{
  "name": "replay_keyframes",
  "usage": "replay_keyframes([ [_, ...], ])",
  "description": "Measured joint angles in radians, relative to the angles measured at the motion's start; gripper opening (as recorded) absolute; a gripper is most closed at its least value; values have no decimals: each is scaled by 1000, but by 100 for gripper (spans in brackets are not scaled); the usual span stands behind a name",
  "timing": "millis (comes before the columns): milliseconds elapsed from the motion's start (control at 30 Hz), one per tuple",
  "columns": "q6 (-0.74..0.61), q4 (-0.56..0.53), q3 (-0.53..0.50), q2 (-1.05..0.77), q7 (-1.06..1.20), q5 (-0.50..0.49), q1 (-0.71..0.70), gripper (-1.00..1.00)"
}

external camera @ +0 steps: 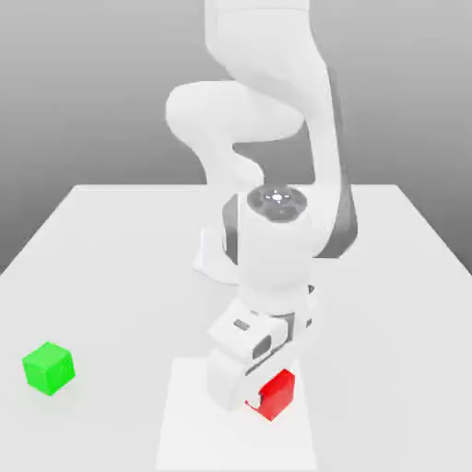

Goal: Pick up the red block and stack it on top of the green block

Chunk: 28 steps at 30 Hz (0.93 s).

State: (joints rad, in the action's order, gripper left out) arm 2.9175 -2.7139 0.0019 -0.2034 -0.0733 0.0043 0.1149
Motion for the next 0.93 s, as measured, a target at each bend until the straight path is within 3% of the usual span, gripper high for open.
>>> replay_keyframes([
  [133, -117, -20, 1, 136, -2, -3, -3, -100],
  [567, -279, 99, -257, 178, -395, 9, -525, -100],
  [733, -167, 119, -228, 41, -379, 91, -579, -100],
  [767, -134, 121, -213, 6, -363, 114, -589, 100],
  [933, -134, 121, -213, 6, -363, 114, -589, 100],
])
